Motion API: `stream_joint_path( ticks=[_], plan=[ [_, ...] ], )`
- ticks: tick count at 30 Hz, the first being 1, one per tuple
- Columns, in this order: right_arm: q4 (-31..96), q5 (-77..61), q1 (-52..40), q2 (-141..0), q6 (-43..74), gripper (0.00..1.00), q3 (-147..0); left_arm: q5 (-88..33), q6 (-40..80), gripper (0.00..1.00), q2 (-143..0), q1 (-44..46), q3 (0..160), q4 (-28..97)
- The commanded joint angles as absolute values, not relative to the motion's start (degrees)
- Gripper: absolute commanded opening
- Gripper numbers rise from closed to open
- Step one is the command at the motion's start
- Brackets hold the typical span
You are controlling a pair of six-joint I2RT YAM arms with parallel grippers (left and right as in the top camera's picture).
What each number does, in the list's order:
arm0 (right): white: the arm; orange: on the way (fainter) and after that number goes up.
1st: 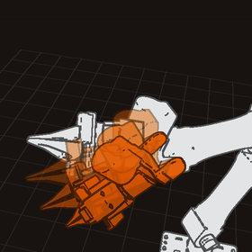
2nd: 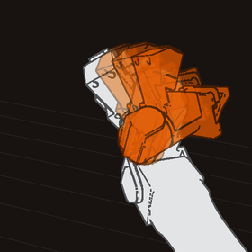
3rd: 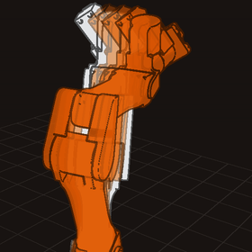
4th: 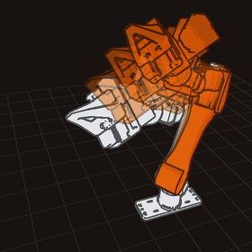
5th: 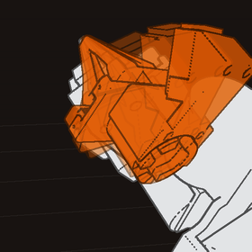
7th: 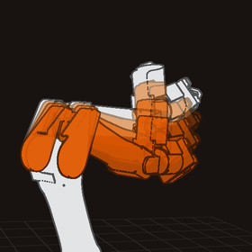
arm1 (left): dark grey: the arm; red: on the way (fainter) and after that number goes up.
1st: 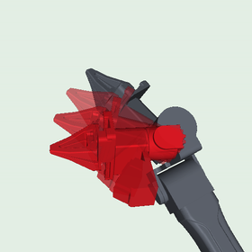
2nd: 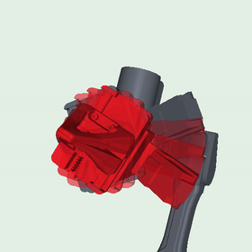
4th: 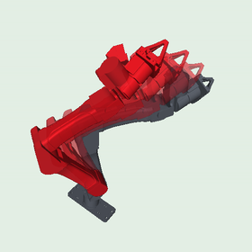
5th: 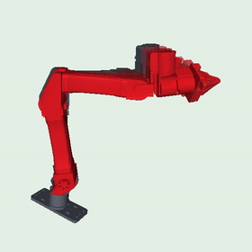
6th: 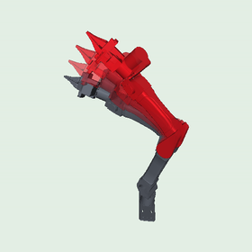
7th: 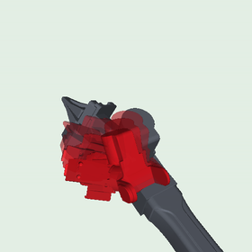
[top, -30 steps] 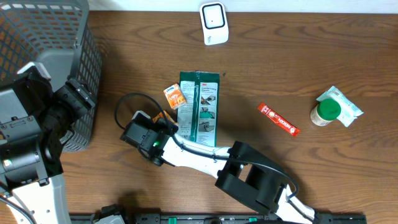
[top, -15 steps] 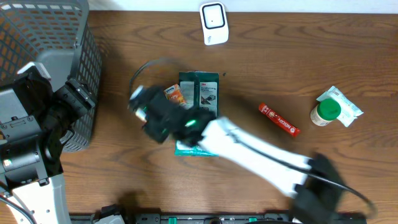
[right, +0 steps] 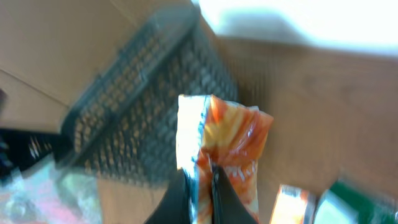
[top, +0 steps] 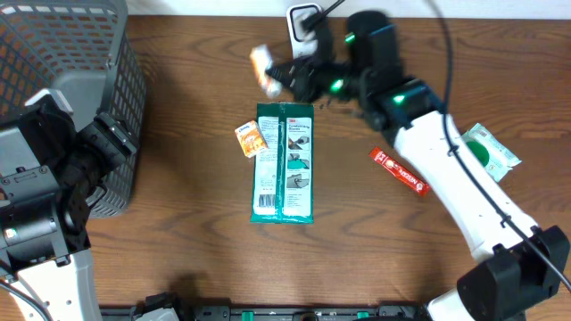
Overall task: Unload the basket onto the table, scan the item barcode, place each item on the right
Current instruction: 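Lift the orange packet and hold it under the white scanner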
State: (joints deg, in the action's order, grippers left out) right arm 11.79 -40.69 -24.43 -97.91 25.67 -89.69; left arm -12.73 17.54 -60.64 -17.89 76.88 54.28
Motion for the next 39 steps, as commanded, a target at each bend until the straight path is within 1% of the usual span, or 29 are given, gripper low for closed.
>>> stream_joint_path(
  ticks=[1,5,10,12,16,23,33,39],
  plan=[
    [4.99,-43.27,-22.31,-100.16,31.99,0.01,-91.59,-12.21,16.36,0.8,-60.62,-18.09,78.13,54.39],
    [-4.01,-40.66,-20.01,-104.75,38.39,0.01,-91.59,-12.21,16.36,0.8,-60.62,-18.09,78.13,54.39],
    [-21.56,-44.45,-17.43,-113.99,48.36,0.01,-92.95,-12.21,16.36,0.8,-60.62,-18.09,78.13,54.39],
    [-25.76,-45.65,-16.03,-118.08,51.16,0.01,-95.37,-12.21,16.36,0.8,-60.62,-18.09,78.13,54.39],
    [-26.17,-47.35,-13.5,-126.45,53.63,0.01,-103.7,-12.21,16.34,0.8,-60.62,-18.09,78.13,54.39],
    [-27.57,-48.12,-12.01,-138.58,52.71,0.01,-115.22,-12.21,16.36,0.81,-60.62,-18.09,78.13,54.39],
    [-27.24,-46.37,-10.17,-147.44,52.71,0.01,-116.07,-12.21,16.36,0.81,-60.62,-18.09,78.13,54.39],
    [-27.22,-46.11,-8.86,-150.15,53.17,0.01,-116.07,-12.21,16.36,0.81,-60.62,-18.09,78.13,54.39]
  ],
)
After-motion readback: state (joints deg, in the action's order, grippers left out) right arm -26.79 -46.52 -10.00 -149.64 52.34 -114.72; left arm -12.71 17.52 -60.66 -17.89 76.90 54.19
